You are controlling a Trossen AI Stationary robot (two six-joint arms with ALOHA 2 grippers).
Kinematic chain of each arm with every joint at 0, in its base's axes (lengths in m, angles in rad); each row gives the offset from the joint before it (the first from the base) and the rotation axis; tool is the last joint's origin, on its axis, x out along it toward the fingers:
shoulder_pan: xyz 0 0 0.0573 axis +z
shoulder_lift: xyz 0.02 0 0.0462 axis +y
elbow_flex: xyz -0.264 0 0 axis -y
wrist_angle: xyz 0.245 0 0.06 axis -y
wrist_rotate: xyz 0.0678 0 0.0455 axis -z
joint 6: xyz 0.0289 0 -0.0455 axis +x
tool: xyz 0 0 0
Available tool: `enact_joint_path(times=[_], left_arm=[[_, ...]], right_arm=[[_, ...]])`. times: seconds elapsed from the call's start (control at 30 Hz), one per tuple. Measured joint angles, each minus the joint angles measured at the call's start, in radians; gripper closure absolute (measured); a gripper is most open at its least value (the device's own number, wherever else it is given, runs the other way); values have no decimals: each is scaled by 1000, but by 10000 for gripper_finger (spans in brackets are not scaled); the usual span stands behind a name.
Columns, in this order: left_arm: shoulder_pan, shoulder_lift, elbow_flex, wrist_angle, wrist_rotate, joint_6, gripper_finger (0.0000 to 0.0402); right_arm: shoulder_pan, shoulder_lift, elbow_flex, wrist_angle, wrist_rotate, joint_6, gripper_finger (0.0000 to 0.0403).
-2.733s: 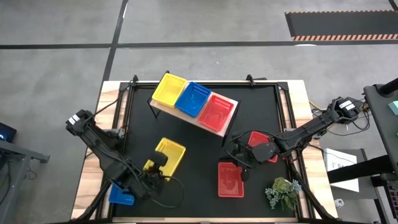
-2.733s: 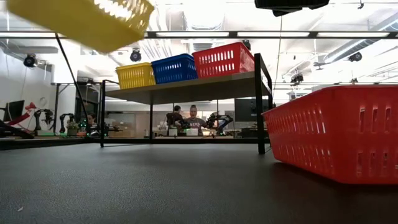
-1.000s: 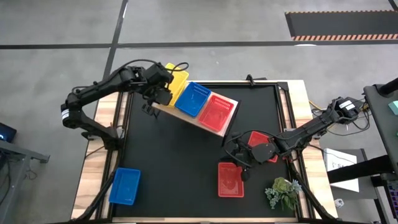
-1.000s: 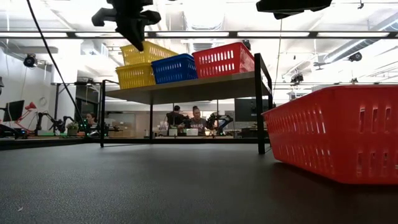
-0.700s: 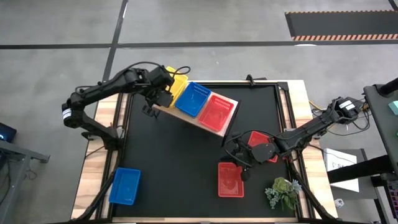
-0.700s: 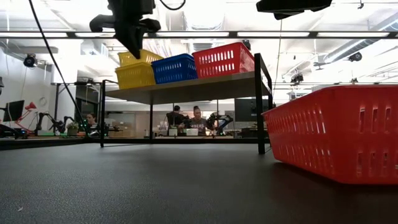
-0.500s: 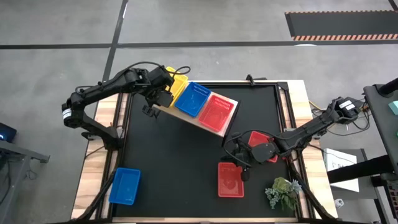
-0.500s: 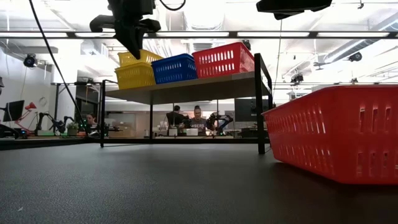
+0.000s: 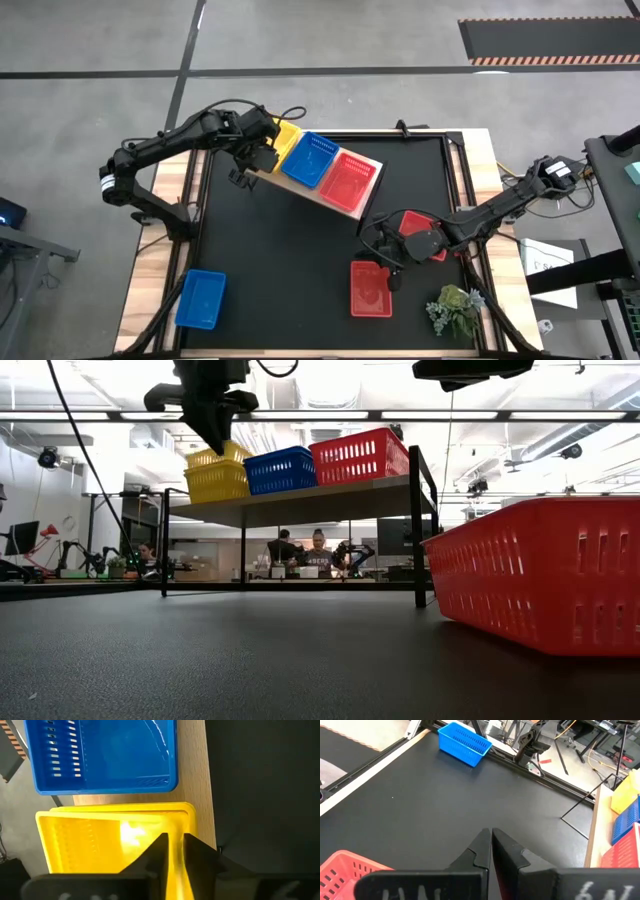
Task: Stack baskets on shelf by color
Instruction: Stack the yellow bin on top of the yellow bin on the shelf, then stack the top right red bin on top of the red bin on the shelf
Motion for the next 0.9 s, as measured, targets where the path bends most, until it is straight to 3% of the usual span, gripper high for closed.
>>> enact_joint_path(times=[0.23, 0.53, 0.73, 0.9], left_arm=[[-2, -2, 0, -1, 0, -37, 302], [-40, -34, 6, -3, -29, -123, 292], [-190, -66, 16, 5, -99, -369, 292], [-387, -111, -29, 104, -240, -597, 292]], right_arm=[[0, 0, 0, -1, -4, 15, 394], [0, 0, 0, -2, -4, 18, 394], [0, 0, -2, 8, -4, 19, 394], [0, 0, -2, 6, -3, 98, 394]])
